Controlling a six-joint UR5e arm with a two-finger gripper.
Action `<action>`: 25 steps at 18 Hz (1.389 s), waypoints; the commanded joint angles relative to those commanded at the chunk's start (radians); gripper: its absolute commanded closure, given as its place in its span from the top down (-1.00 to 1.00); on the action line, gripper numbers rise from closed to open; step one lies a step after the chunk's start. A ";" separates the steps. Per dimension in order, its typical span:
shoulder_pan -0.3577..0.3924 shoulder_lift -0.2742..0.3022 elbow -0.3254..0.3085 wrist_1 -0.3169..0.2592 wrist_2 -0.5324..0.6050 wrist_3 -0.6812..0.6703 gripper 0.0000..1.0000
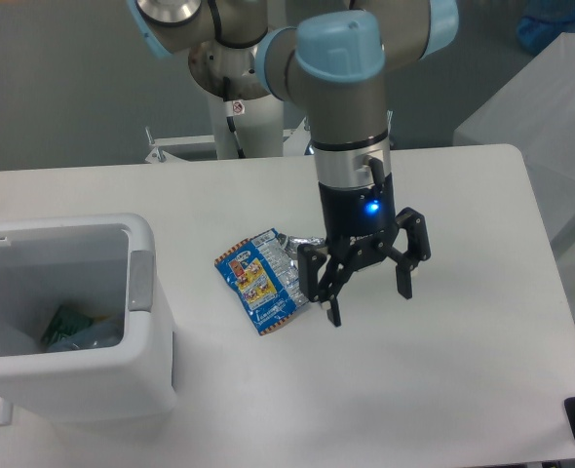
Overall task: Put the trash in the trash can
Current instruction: 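Move the gripper back toward the silver foil wrapper, then lower the gripper and pinch the silver foil wrapper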
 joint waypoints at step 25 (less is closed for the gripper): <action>0.003 0.077 -0.388 -0.018 0.186 1.146 1.00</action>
